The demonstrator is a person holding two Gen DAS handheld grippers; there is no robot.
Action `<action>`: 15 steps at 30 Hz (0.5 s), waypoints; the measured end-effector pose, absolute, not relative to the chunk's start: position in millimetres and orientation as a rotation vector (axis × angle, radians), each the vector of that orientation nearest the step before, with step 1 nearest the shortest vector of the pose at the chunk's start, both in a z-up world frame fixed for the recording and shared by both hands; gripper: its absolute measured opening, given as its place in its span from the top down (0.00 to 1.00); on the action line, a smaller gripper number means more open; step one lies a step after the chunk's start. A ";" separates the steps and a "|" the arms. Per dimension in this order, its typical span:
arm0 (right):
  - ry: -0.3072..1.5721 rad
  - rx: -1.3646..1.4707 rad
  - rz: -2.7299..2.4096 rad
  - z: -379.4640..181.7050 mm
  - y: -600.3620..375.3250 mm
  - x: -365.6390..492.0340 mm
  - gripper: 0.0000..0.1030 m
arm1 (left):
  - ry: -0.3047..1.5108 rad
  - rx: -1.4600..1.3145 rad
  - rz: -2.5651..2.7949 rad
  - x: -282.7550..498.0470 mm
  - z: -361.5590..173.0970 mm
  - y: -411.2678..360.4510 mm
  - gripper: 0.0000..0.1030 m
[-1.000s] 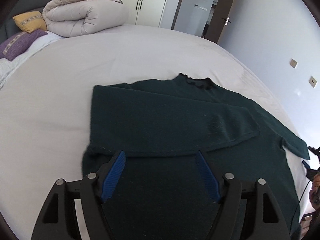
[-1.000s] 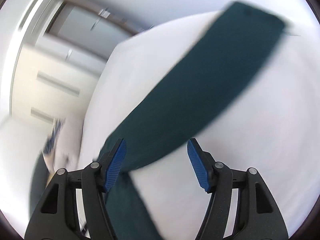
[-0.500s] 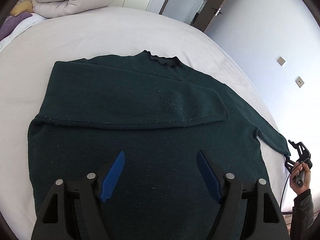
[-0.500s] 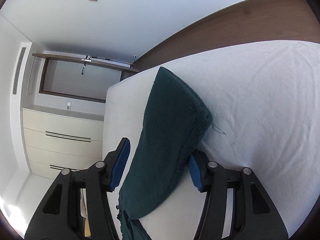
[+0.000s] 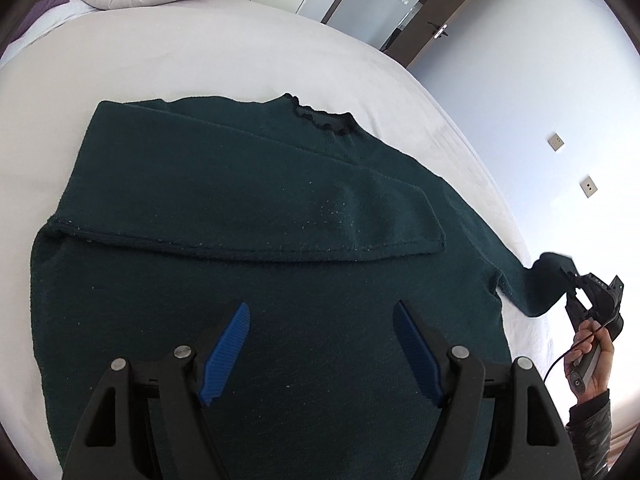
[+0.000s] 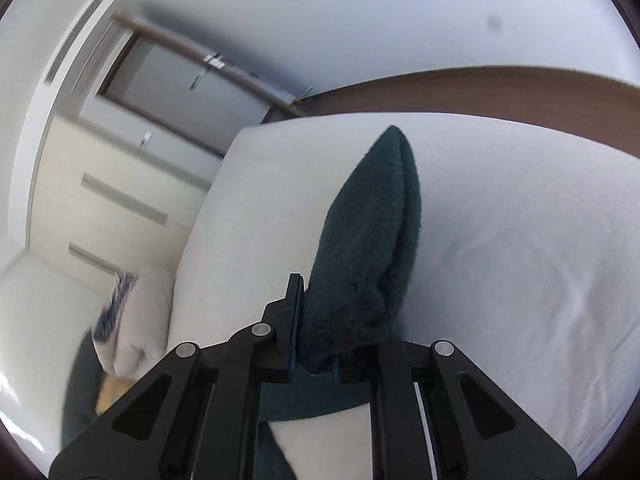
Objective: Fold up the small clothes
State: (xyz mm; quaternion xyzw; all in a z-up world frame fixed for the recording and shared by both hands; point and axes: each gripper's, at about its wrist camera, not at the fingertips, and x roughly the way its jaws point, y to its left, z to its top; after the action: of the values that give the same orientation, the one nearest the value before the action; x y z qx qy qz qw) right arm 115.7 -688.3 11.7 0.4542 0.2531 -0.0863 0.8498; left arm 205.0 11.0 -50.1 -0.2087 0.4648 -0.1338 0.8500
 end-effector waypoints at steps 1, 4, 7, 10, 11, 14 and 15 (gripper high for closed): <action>0.557 0.874 -0.140 25.2 -659.1 131.4 0.89 | 0.979 -0.453 -0.286 206.0 -49.5 11.2 0.26; 0.635 0.631 0.016 51.1 -553.1 176.3 0.89 | 0.977 -0.520 -0.323 210.7 -46.9 12.4 0.26; 0.712 0.419 0.154 47.6 -441.6 207.5 0.89 | 0.975 -0.614 -0.364 219.5 -47.4 16.4 0.26; 0.795 0.272 0.240 20.2 -345.2 213.4 0.89 | 0.987 -0.676 -0.377 230.2 -51.0 18.3 0.26; 0.822 0.239 0.254 7.4 -320.2 213.2 0.89 | 0.995 -0.693 -0.389 234.2 -52.4 17.2 0.26; 0.900 0.203 0.273 -47.2 -261.6 218.5 0.89 | 1.028 -0.746 -0.426 248.6 -60.3 10.8 0.26; 0.915 0.212 0.272 -59.0 -255.8 218.2 0.89 | 1.040 -0.771 -0.443 254.1 -64.3 7.5 0.26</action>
State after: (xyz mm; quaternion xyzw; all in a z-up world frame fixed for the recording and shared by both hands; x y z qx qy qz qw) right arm 218.2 -255.8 -59.0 0.1020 0.4393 0.1306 0.8829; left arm 254.1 7.5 -64.3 -0.3560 0.4803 -0.2047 0.7750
